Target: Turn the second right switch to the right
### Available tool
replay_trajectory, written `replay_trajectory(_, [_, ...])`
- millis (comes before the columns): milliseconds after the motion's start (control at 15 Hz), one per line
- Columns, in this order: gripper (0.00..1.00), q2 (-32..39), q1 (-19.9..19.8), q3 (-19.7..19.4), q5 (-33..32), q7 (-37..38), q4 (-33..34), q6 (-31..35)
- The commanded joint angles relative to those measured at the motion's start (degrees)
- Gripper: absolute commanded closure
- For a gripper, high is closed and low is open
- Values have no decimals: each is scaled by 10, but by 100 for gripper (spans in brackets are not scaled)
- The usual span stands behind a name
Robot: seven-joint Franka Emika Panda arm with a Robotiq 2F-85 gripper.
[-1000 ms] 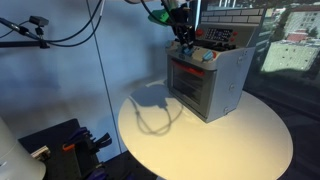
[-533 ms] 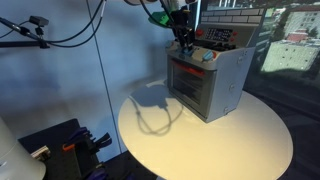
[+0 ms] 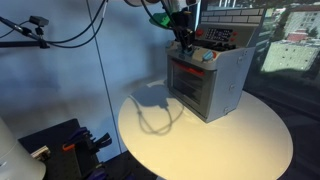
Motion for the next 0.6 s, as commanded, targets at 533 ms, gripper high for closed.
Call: replay_trajectory(533, [74,13,7,-4,4,-9,21,0])
